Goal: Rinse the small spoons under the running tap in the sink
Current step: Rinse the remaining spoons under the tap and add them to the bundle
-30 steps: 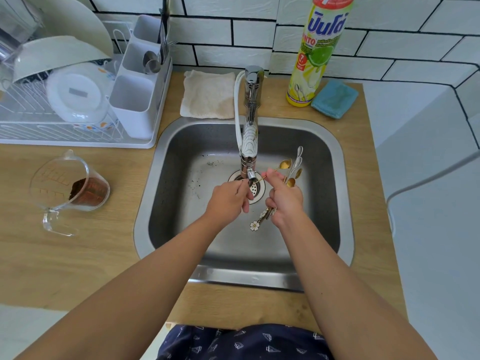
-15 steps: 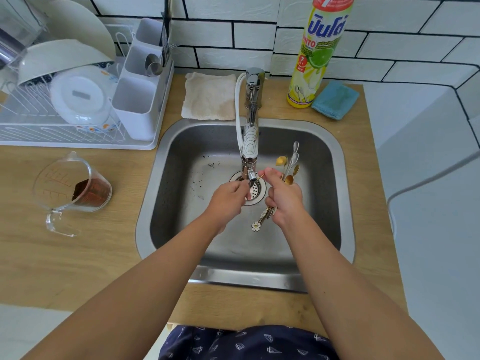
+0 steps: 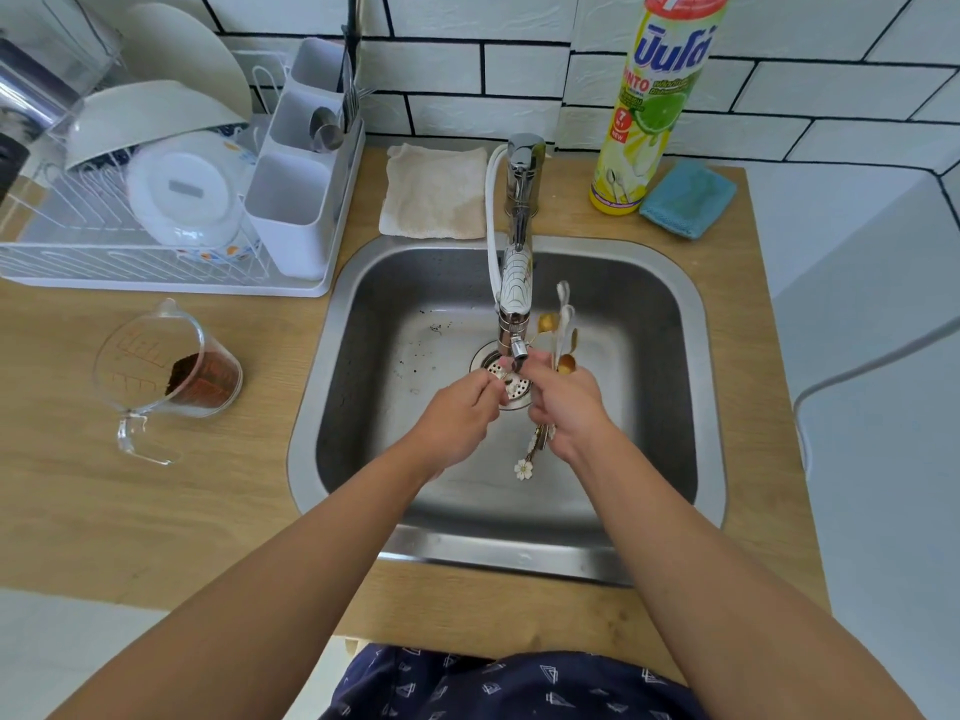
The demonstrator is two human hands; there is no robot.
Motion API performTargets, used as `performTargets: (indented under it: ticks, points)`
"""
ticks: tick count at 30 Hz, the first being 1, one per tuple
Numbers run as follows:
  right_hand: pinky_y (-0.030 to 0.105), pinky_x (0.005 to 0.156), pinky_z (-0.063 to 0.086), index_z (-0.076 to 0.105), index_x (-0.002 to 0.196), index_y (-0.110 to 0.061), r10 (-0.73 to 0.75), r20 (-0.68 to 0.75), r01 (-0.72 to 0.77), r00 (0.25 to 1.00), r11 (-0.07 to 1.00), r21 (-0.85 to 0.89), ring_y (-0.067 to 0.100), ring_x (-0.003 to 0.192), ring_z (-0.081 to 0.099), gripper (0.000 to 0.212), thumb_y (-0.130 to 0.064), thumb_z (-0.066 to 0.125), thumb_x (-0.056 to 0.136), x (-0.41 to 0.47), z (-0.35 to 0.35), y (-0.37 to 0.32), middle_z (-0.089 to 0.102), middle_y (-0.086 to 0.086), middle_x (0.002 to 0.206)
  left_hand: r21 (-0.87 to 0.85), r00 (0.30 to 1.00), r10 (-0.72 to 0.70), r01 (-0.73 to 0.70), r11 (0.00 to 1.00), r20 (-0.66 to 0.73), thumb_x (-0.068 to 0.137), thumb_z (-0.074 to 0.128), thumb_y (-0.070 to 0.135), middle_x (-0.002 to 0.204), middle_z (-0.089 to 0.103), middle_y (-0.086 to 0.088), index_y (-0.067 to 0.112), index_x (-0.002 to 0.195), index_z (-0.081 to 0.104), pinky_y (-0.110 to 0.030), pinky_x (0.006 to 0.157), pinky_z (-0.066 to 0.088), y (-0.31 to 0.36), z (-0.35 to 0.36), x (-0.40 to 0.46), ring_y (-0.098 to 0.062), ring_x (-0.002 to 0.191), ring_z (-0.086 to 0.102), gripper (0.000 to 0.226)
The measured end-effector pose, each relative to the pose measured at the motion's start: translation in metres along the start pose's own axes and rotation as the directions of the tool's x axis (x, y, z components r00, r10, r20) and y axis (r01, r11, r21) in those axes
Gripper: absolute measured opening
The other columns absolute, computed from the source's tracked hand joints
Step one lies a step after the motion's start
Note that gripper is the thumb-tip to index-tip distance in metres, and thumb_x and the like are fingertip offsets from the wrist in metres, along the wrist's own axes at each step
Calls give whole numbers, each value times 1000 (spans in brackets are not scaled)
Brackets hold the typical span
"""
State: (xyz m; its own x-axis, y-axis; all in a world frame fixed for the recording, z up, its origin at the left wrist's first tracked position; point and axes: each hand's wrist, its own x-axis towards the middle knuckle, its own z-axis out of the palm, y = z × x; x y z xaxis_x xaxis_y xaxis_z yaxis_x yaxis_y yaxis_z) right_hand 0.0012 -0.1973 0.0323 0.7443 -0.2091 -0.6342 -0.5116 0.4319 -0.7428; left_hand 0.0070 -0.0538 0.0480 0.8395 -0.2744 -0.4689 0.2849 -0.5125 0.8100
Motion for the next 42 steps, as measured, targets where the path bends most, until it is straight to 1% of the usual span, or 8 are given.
performTargets:
  ticks: [3, 6, 9, 15, 20, 30, 35, 42]
  points:
    - [17, 34, 26, 80, 60, -23, -41, -55, 47, 998, 992, 114, 1, 33, 35, 35, -15, 74, 93, 11, -2, -11, 49, -12, 45, 114, 999, 28, -25, 993, -17, 104, 39, 29, 73, 56, 5, 20, 88, 60, -30, 58, 36, 3, -2, -1, -11, 62, 46, 28]
    - [19, 36, 22, 83, 86, -16, 1, -5, -1, 1000, 997, 72, 3, 38, 26, 12, -15, 74, 93, 7, 2, -2, 38, -8, 53, 104, 999, 21, -16, 994, -47, 104, 37, 30, 72, 57, 6, 22, 83, 58, -29, 58, 36, 6, -1, 1, -10, 63, 48, 31]
    - [19, 36, 23, 77, 109, -5, 44, 47, -44, 998, 999, 2, 3, 41, 26, 21, -15, 78, 91, 2, 3, 12, 40, -6, 60, 94, 999, 7, -2, 996, -52, 106, 35, 34, 71, 57, 6, 22, 80, 55, -30, 61, 39, 6, 1, 3, -10, 63, 48, 35]
    - [18, 36, 21, 79, 73, -16, -22, -39, 27, 999, 988, 153, 1, 36, 29, 19, -12, 76, 91, 14, -2, -8, 48, -12, 48, -71, 994, -109, 108, 992, -6, 91, 43, 40, 62, 52, 9, 25, 67, 48, -30, 57, 33, 3, 4, 0, -13, 58, 41, 28]
    - [20, 37, 23, 76, 111, -2, 34, 84, -34, 996, 999, 1, 4, 42, 28, 25, -14, 78, 89, 3, 5, 8, 46, -1, 69, -322, 994, -100, 110, 940, 48, 103, 35, 27, 53, 34, 16, 23, 76, 45, -19, 44, 26, 10, 7, 3, -8, 54, 26, 29]
    - [18, 34, 23, 75, 108, -8, 38, 79, -44, 996, 996, 79, 2, 39, 28, 16, -12, 75, 92, 3, 7, 2, 48, 0, 64, -399, 990, -76, 116, 909, 115, 105, 36, 23, 53, 35, 12, 22, 72, 46, -21, 46, 21, 17, 1, 6, -10, 51, 24, 34]
    - [17, 33, 26, 74, 92, -14, -32, -25, 33, 999, 998, 59, 1, 33, 37, 5, -9, 72, 92, 6, 1, -8, 59, -11, 48, -117, 997, -13, 23, 993, 82, 105, 41, 43, 83, 67, 9, 28, 97, 66, -20, 55, 39, 13, -3, 6, -10, 55, 48, 30]
    - [17, 33, 27, 76, 84, -15, -2, -53, 11, 999, 985, 174, 2, 31, 38, 12, -12, 72, 95, 6, 5, -10, 62, -10, 51, 66, 994, 81, -86, 994, 78, 104, 40, 28, 68, 72, 9, 26, 88, 61, -13, 46, 36, 8, -9, 6, -7, 46, 48, 27]
